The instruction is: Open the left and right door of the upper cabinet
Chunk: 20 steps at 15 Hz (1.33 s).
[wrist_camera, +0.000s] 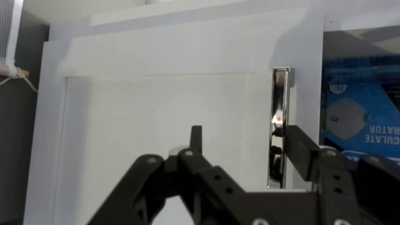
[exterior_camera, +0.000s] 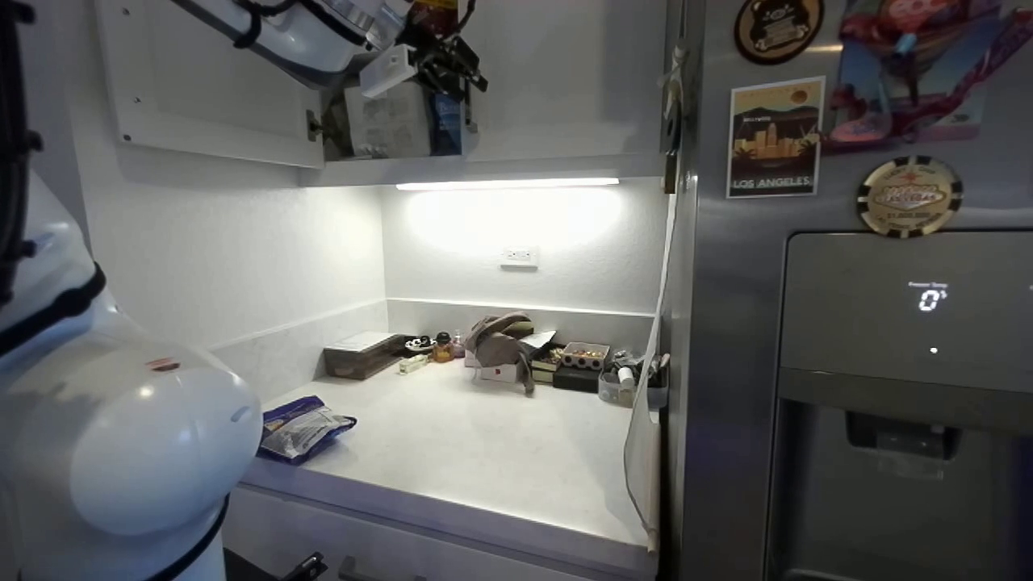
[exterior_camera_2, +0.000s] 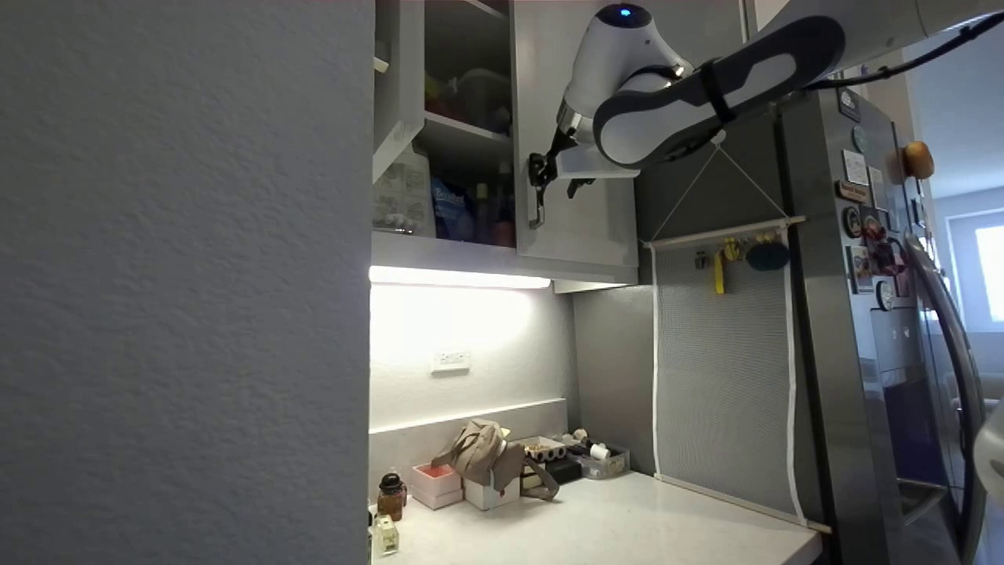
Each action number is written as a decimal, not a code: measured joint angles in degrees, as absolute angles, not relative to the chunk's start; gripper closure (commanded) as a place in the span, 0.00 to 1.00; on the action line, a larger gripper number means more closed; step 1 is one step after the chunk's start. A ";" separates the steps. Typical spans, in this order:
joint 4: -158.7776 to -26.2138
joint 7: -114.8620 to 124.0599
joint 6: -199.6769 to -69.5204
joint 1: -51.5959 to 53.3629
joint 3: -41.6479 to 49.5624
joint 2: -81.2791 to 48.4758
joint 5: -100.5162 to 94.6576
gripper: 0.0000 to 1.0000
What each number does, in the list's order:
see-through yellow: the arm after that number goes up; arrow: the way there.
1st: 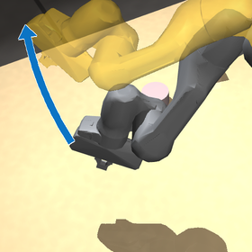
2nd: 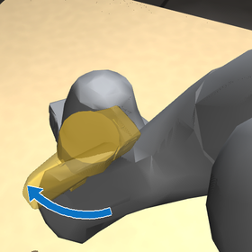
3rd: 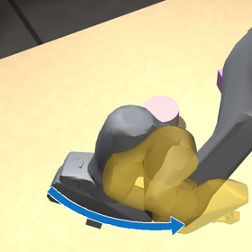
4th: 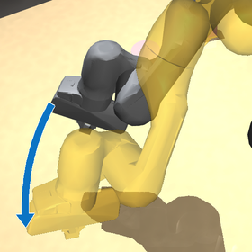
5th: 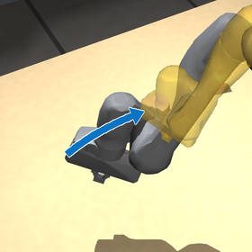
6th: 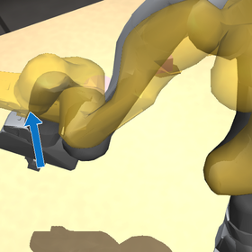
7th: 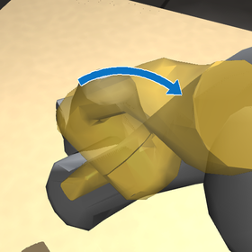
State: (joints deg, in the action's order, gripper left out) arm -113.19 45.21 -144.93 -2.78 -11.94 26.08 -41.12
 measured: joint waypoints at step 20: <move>-110.49 45.77 -144.82 -3.78 -14.59 21.61 -41.50 0.95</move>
